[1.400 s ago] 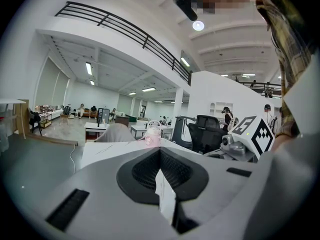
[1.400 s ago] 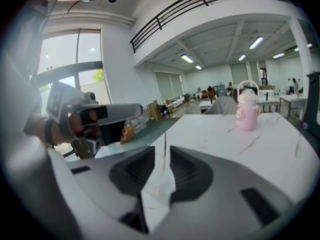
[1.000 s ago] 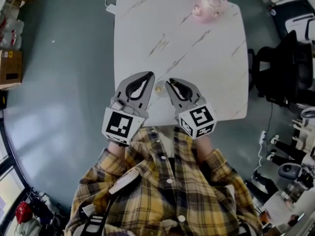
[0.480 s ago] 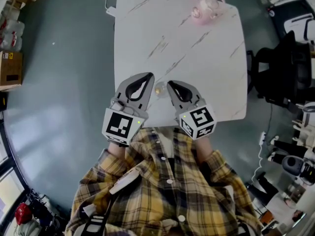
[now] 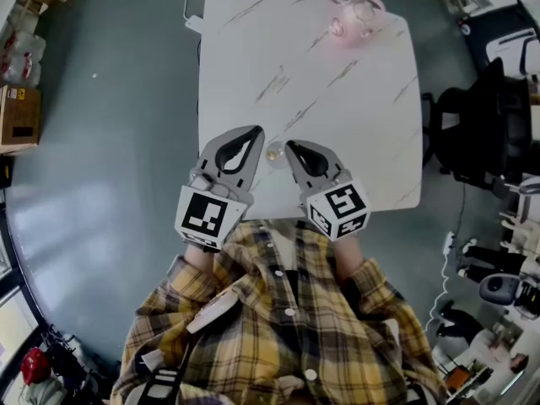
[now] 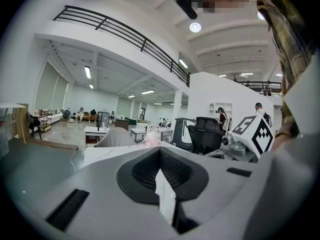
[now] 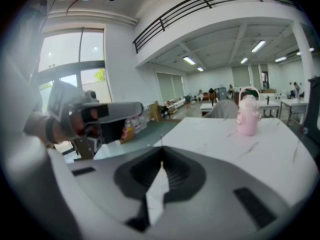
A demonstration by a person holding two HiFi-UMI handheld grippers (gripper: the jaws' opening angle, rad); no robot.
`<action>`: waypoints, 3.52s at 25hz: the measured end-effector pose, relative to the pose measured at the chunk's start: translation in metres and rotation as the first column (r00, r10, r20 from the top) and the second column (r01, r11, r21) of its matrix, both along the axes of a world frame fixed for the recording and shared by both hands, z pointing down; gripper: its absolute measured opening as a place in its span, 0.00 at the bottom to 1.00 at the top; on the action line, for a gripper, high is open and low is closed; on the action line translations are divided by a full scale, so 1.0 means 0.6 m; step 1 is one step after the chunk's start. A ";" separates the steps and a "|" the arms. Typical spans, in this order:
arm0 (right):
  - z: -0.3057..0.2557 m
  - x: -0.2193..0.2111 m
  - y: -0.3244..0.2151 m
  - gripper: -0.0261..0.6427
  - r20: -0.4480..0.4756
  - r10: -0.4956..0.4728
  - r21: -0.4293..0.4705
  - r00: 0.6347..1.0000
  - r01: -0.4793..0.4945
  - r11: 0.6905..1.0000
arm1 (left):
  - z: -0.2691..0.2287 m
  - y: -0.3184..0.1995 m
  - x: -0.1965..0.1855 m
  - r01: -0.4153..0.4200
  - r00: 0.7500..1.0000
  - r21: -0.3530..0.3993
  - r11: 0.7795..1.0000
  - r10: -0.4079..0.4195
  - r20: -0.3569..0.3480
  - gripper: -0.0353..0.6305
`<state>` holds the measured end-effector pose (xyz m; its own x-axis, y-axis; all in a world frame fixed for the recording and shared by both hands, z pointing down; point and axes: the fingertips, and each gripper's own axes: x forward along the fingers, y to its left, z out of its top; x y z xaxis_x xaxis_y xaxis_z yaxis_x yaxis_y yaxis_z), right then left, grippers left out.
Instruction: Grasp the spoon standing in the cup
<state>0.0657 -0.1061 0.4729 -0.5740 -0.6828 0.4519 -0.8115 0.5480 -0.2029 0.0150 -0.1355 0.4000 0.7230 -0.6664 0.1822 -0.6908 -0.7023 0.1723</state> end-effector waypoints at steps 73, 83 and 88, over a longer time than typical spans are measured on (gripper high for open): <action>-0.374 -0.013 -0.041 0.09 0.149 -0.088 0.485 0.985 0.005 0.875 | -0.235 0.013 -0.031 0.068 0.993 0.268 0.961 -0.039 -0.111 0.08; -0.368 0.007 -0.041 0.09 0.153 -0.061 0.468 0.986 -0.018 0.884 | -0.232 0.002 -0.015 0.032 0.995 0.263 0.964 -0.004 -0.104 0.08; -0.360 0.012 -0.040 0.09 0.146 -0.056 0.463 0.988 -0.018 0.886 | -0.229 0.000 -0.006 0.019 0.995 0.261 0.965 0.007 -0.101 0.08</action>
